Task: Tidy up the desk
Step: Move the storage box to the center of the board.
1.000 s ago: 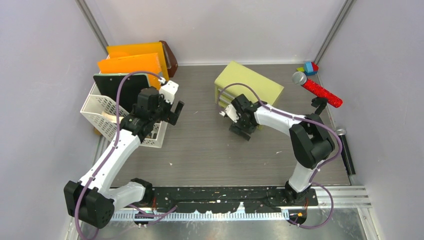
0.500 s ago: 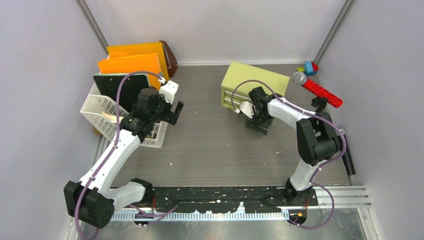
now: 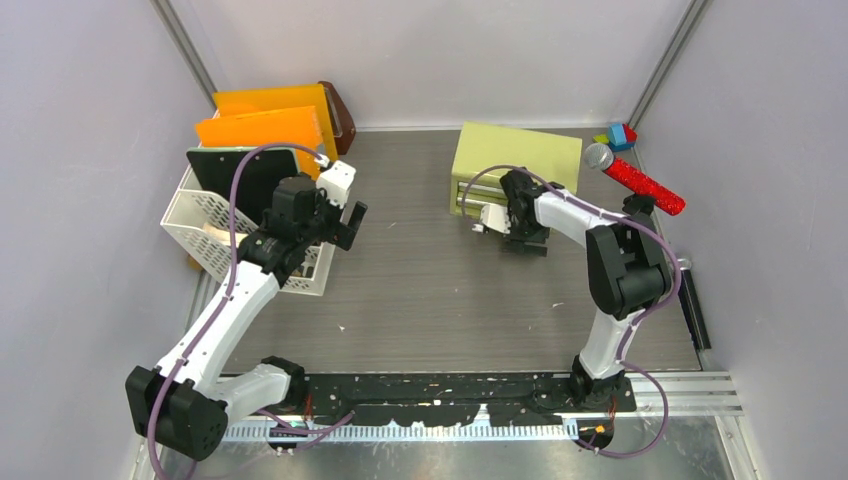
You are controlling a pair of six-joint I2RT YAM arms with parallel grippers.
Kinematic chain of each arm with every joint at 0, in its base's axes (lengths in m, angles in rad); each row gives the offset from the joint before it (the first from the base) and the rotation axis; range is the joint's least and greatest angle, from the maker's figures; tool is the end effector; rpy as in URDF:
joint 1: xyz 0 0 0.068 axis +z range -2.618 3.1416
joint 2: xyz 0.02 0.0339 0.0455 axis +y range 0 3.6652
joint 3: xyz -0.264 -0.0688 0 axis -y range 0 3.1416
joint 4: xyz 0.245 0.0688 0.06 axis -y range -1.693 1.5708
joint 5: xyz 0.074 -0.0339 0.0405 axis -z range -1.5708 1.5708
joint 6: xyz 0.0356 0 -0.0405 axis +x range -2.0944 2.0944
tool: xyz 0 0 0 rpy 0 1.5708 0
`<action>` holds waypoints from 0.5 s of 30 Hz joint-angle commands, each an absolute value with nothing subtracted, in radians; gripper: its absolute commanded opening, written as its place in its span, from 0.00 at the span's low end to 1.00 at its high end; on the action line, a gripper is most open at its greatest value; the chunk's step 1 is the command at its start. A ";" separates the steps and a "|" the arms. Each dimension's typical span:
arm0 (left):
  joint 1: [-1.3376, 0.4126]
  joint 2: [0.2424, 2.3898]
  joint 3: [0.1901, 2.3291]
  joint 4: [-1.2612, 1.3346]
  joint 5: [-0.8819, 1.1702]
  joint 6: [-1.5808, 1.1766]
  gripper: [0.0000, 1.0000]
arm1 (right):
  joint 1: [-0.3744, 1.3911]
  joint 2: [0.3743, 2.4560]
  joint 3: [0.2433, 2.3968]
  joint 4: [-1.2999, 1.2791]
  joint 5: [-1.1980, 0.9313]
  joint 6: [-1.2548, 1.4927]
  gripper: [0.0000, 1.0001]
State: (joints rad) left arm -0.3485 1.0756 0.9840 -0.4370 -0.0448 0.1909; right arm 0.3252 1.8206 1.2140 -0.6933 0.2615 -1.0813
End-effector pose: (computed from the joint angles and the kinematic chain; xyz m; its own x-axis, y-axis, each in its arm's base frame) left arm 0.2248 -0.0800 0.3279 -0.4076 0.3498 -0.8435 0.3892 0.9022 0.1860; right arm 0.3344 0.1030 0.1745 -0.2148 -0.9721 0.0940 -0.9201 0.1691 -0.3533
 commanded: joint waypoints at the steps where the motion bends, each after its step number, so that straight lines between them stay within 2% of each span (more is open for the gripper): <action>1: -0.344 1.050 0.990 -0.389 -0.057 0.199 1.00 | 0.315 1.838 1.274 -0.508 0.350 -1.249 0.80; 15: -0.344 1.049 0.977 -0.378 -0.065 0.208 1.00 | 0.314 1.785 1.192 -0.392 0.334 -1.308 0.80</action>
State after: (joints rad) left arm -0.3485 1.0752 0.9829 -0.4362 -0.0528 0.1921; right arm 0.3229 1.8557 1.2079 -0.5652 0.3035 -1.2449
